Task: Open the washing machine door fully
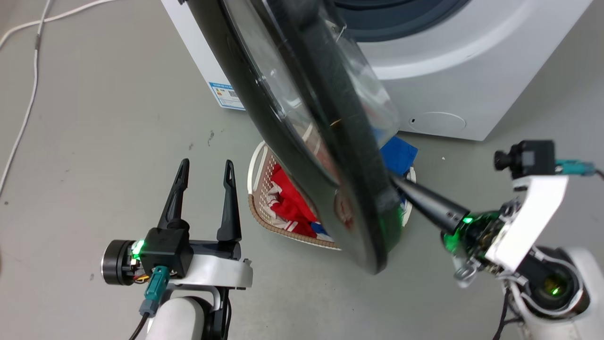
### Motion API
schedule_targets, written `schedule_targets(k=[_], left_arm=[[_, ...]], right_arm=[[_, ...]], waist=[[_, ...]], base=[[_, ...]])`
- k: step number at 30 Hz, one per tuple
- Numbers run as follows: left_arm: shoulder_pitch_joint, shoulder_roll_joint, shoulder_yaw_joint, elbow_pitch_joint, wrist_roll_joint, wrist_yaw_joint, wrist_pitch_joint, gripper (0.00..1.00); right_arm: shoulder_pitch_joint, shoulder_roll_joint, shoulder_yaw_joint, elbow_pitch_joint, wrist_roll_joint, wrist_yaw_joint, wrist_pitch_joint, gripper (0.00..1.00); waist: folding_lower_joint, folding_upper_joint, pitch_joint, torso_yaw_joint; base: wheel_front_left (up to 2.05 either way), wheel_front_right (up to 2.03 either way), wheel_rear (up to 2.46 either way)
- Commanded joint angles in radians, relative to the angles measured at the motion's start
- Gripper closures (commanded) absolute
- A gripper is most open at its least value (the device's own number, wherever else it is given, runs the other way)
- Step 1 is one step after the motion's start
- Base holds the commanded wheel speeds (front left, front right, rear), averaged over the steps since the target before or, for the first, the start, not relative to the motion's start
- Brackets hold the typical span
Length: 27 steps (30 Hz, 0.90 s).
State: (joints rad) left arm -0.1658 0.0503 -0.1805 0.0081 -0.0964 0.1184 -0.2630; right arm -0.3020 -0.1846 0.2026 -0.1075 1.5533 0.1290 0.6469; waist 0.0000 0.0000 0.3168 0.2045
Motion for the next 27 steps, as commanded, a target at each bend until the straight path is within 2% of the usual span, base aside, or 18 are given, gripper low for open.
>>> schedule_targets(k=[1, 7, 27], left_arm=[[0.01, 0.0, 0.001, 0.002, 0.006, -0.001, -0.003, 0.0], [0.021, 0.0, 0.003, 0.003, 0.009, -0.004, -0.003, 0.0], [0.05, 0.0, 0.006, 0.013, 0.022, -0.01, -0.003, 0.0]], right_arm=[[0.023, 0.014, 0.011, -0.01, 0.006, 0.003, -0.001, 1.0], [0.065, 0.045, 0.047, -0.009, 0.002, 0.003, -0.013, 1.0], [0.106, 0.095, 0.184, 0.051, -0.009, 0.003, -0.006, 1.0]], waist=[[0.0, 0.0, -0.009, 0.003], [0.0, 0.0, -0.024, 0.012], [0.0, 0.0, -0.066, 0.021]], base=[[0.0, 0.0, 0.0], [0.0, 0.0, 0.0], [0.0, 0.0, 0.0]])
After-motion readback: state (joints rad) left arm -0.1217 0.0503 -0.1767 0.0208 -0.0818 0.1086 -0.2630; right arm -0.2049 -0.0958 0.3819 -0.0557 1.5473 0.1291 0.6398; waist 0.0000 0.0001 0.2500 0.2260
